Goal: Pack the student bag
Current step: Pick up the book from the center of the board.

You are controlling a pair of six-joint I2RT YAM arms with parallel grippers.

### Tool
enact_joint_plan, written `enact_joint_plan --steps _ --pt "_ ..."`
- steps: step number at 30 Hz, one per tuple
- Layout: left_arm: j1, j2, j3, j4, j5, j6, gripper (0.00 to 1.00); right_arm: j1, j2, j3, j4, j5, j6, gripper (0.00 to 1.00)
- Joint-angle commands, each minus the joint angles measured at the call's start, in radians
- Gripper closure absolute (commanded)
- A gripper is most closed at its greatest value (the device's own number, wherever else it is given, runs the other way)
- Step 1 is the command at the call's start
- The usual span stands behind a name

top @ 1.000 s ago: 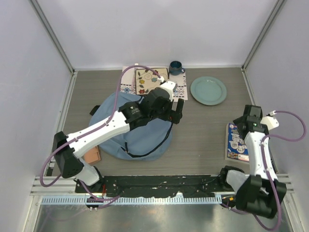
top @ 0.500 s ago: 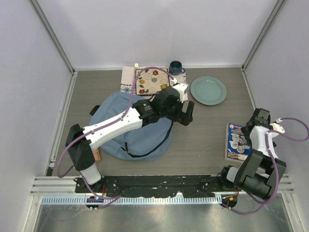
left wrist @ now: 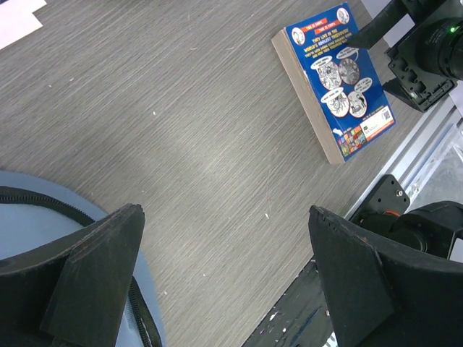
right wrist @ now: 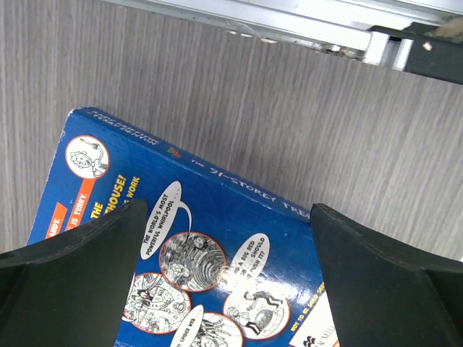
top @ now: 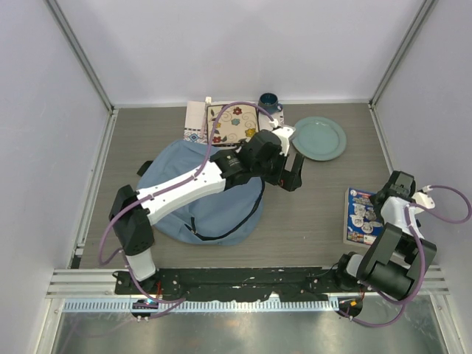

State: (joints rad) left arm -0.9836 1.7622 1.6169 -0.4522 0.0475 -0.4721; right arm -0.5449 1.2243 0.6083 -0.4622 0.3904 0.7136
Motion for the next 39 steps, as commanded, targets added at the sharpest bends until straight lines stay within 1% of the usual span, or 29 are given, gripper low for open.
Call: enact_joint_plan --steps 1,3,8,12,13,14,17,20,23,26,29,35,38,39 --pt "0.0 0.02 0.06 0.033 0.026 -0.002 0.0 -0.003 0.026 -0.042 0.037 -0.165 -0.017 0.0" --pt "0.003 0.029 0.06 0.052 0.026 -0.011 0.01 -0.003 0.008 -0.064 0.046 -0.208 -0.026 0.01" --pt "0.023 0.101 0.1 0.056 0.043 -0.039 0.01 -0.001 -0.072 -0.136 0.088 -0.421 -0.055 0.04" --pt "0.046 0.178 0.116 0.113 0.067 -0.082 0.0 -0.001 -0.103 -0.137 0.088 -0.502 -0.1 0.06" --pt "0.06 0.198 0.129 0.113 0.077 -0.094 0.0 -0.001 -0.101 -0.13 0.094 -0.539 -0.136 0.07" --pt "0.065 0.242 0.161 0.107 0.101 -0.105 0.0 -0.001 -0.098 -0.128 0.109 -0.627 -0.144 0.11" --pt "0.069 0.286 0.192 0.115 0.114 -0.129 0.01 0.01 -0.091 -0.116 0.123 -0.729 -0.155 0.12" --pt "0.069 0.318 0.201 0.132 0.14 -0.155 0.0 0.036 -0.088 -0.113 0.131 -0.771 -0.155 0.13" --pt "0.069 0.355 0.205 0.145 0.176 -0.177 0.0 0.072 -0.094 -0.111 0.14 -0.779 -0.151 0.13" --pt "0.069 0.411 0.221 0.167 0.242 -0.177 0.0 0.103 -0.094 -0.114 0.163 -0.789 -0.137 0.13" --pt "0.065 0.488 0.25 0.161 0.282 -0.175 0.04 0.128 -0.076 -0.114 0.186 -0.795 -0.123 0.13" --pt "0.06 0.548 0.253 0.21 0.336 -0.195 0.04 0.135 -0.065 -0.122 0.206 -0.8 -0.117 0.13" --pt "0.056 0.586 0.27 0.208 0.363 -0.204 0.04 0.135 -0.052 -0.125 0.221 -0.811 -0.112 0.13" --pt "0.054 0.595 0.276 0.207 0.373 -0.215 0.08 0.135 -0.048 -0.127 0.224 -0.815 -0.111 0.13"
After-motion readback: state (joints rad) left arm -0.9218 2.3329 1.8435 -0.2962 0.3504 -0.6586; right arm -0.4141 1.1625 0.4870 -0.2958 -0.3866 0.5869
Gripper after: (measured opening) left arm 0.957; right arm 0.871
